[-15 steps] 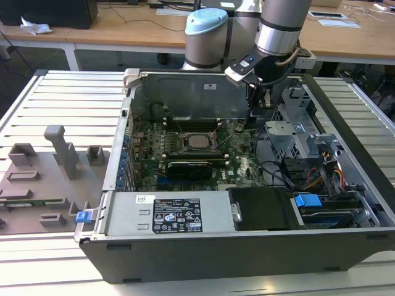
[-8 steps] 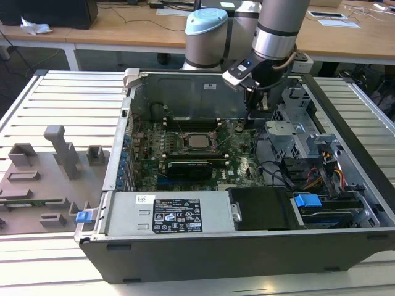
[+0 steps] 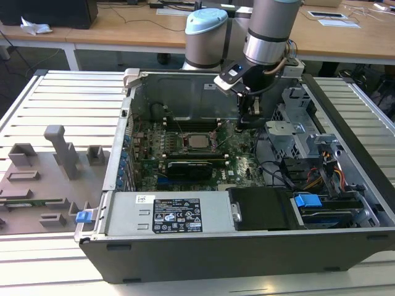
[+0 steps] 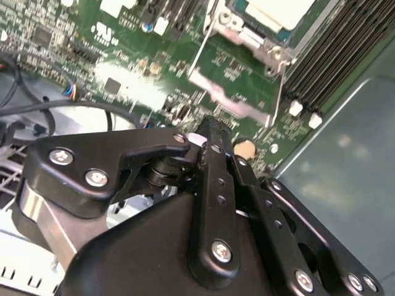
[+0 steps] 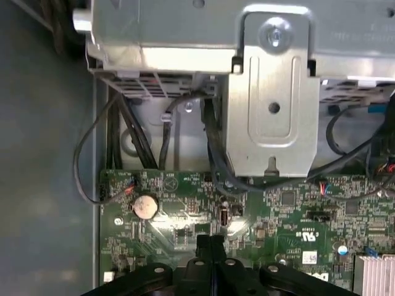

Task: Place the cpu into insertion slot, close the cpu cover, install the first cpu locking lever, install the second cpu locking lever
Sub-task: 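Close the cpu cover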

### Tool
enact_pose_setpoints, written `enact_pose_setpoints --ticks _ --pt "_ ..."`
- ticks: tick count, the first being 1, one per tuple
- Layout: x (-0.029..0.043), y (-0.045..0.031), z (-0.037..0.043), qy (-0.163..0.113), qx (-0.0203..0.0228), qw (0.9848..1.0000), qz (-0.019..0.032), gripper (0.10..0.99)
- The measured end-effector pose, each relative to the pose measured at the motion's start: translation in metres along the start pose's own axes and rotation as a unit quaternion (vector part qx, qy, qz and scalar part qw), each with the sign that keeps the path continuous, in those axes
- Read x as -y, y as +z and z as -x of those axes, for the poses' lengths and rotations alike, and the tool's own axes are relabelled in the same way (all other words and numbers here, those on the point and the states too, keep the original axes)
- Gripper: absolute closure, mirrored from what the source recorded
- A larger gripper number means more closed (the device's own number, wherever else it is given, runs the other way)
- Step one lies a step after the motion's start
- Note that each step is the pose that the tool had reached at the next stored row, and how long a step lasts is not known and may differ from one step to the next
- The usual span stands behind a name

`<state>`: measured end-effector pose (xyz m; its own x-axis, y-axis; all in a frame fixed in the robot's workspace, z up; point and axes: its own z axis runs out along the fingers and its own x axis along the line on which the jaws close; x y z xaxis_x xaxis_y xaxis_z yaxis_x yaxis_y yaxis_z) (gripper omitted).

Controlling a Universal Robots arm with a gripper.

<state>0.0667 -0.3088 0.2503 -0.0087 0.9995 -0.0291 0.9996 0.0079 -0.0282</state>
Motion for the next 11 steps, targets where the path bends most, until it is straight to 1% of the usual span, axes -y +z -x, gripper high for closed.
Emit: enact_pose_setpoints --ticks 2,3,7,11 --pt "0.0073 0.0002 -0.0001 0.0 0.0 1.0 0.0003 0.98" --pt "0.0097 0.0003 -0.0001 0.0 0.0 1.0 0.0004 0.98" --pt "0.0165 0.0005 -0.0001 0.0 0.0 1.0 0.0005 0.98" --pt "0.0217 0.0007 -0.0002 0.0 0.0 1.0 0.0008 0.98"
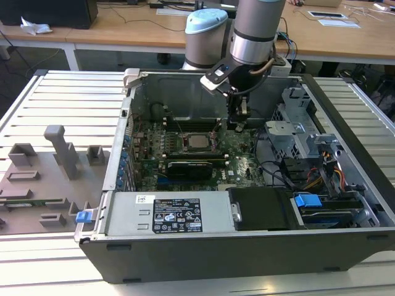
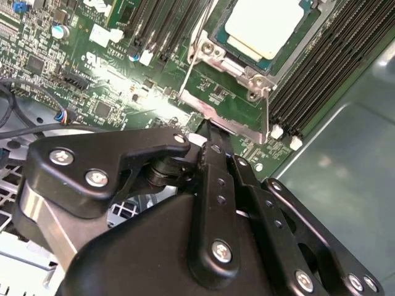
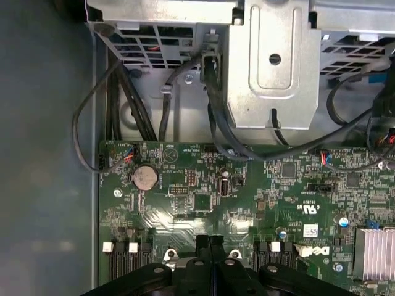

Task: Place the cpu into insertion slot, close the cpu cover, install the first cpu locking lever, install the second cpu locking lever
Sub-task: 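Close the cpu cover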

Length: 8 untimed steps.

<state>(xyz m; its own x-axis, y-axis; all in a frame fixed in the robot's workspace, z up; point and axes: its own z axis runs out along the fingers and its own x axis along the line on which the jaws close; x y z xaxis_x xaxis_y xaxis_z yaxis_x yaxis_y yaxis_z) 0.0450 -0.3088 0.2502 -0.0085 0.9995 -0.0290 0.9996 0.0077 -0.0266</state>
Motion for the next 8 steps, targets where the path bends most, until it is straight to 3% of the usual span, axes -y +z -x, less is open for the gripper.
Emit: enact_pose_setpoints --ticks 8 --pt "0.0097 0.0005 -0.0001 0.0 0.0 1.0 0.0001 0.98"
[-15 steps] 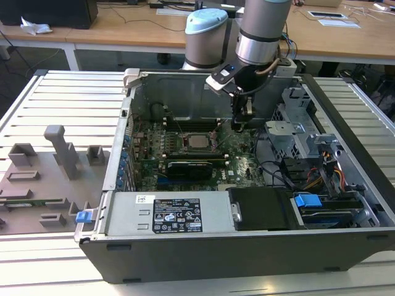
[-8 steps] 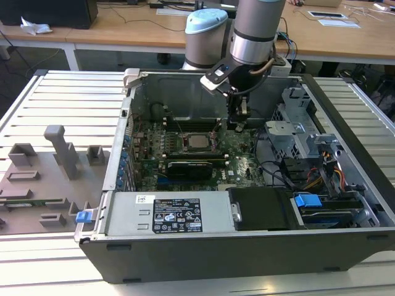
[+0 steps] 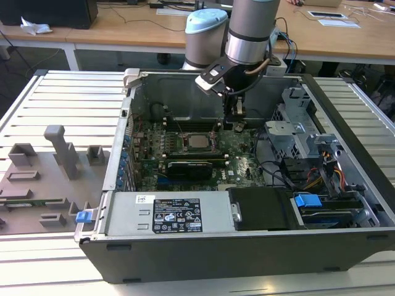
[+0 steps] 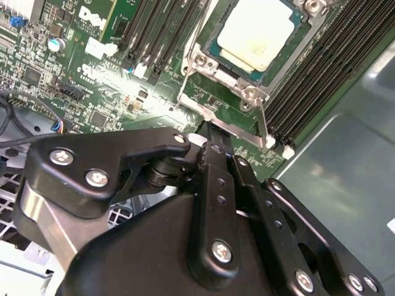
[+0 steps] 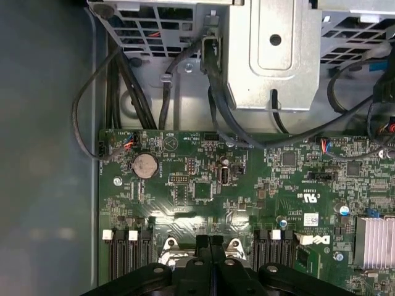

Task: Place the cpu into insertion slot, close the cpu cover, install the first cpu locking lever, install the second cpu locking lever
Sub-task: 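Close the cpu cover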

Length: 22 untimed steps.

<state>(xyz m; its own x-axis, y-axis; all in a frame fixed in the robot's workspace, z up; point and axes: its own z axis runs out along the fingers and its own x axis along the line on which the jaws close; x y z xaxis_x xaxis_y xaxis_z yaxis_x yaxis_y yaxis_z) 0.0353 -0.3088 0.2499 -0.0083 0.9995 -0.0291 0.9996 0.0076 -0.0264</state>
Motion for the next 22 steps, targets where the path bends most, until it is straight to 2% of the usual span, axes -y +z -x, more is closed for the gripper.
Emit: enact_pose_setpoints --ticks 3,13,22 --pt "0.004 0.0003 0.0 0.0 0.0 1.0 0.0 0.98" --pt "0.0104 0.0008 -0.0001 0.0 0.0 1.0 0.0 0.98" --pt "0.0217 0.0016 -0.0002 0.0 0.0 1.0 0.0 0.98"
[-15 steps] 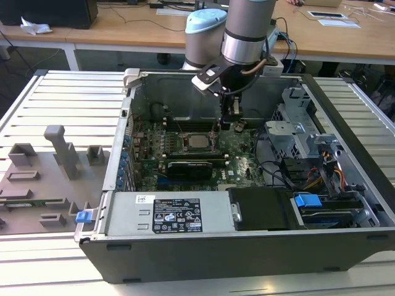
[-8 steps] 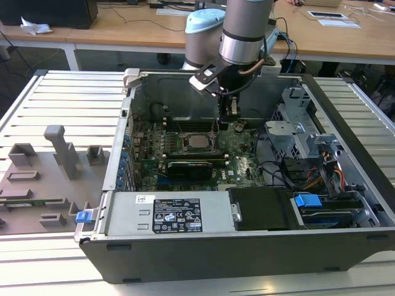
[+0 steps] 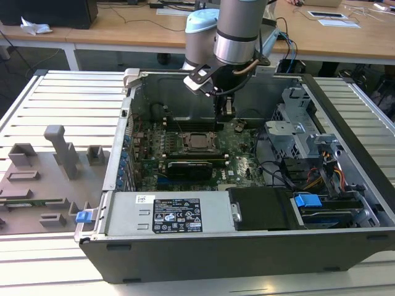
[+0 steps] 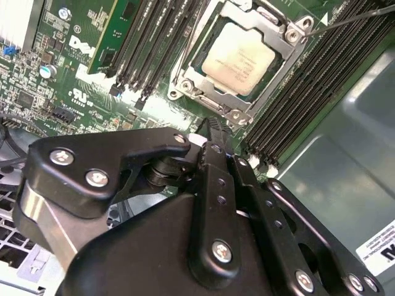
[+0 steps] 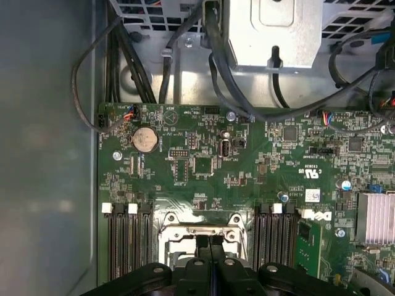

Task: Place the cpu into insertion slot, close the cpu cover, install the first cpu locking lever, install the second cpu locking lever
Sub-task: 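Close the cpu cover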

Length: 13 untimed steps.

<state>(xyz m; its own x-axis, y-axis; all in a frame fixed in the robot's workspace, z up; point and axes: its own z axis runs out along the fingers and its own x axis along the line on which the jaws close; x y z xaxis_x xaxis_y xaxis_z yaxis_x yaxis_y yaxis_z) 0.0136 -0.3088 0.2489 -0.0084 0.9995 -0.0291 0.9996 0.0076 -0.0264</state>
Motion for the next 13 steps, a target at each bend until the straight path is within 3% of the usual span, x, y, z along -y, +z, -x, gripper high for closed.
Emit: enact_pose_setpoints --ticks 13 --pt "0.0065 0.0024 -0.0001 0.0 0.0 1.0 0.0 0.98"
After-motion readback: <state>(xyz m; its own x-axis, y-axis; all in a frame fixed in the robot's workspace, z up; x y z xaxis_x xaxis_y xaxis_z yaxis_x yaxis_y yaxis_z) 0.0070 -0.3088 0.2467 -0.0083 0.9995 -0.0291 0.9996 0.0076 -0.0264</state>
